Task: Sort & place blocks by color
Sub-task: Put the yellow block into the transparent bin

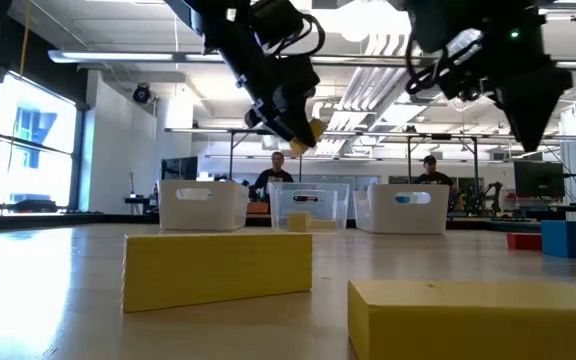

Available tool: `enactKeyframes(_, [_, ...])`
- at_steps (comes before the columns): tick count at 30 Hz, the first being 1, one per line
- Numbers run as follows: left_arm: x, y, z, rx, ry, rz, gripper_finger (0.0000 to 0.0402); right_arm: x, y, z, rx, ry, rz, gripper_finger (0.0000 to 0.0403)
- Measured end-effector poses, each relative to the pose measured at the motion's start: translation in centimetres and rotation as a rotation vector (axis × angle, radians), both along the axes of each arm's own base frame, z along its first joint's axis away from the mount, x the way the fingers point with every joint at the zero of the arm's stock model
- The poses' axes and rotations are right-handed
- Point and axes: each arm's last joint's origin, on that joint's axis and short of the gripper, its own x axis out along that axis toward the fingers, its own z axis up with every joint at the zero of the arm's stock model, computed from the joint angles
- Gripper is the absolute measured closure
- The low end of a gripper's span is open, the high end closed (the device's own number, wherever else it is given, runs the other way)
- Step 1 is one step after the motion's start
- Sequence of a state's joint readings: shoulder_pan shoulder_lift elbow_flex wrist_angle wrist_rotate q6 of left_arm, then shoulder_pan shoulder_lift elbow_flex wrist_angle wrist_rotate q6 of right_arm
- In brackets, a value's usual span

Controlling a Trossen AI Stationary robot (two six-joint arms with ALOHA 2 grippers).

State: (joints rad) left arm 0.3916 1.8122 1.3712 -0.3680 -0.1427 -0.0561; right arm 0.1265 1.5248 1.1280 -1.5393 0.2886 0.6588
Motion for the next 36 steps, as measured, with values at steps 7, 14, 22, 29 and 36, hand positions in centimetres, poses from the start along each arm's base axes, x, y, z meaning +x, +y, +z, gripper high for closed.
enactKeyframes(7, [-0.6,2.6,0.6,0.020,-0.089,0.047,0.0288,-2.6,0.5,-0.1,0.092,-0.192,-0.082,0.0192])
enactKeyframes(14, [-1.8,5.6,0.7,-0.015,-0.155,0.064,0.0284,-3.3,0.6,-1.1,0.234,-0.446,-0.131,0.0192])
enactKeyframes(22, [-2.4,7.1,0.0,-0.099,-0.178,0.069,0.0283,-3.2,0.8,-2.7,0.308,-0.508,-0.158,0.0192])
enactKeyframes(29, [-1.7,7.6,-2.9,-0.150,-0.121,0.076,0.0282,-3.1,0.8,-2.7,0.323,-0.509,-0.156,0.0192])
enactKeyframes(36, [-1.5,8.1,-4.4,-0.163,-0.098,0.112,0.0269,-3.1,0.9,-2.7,0.342,-0.506,-0.158,0.0192])
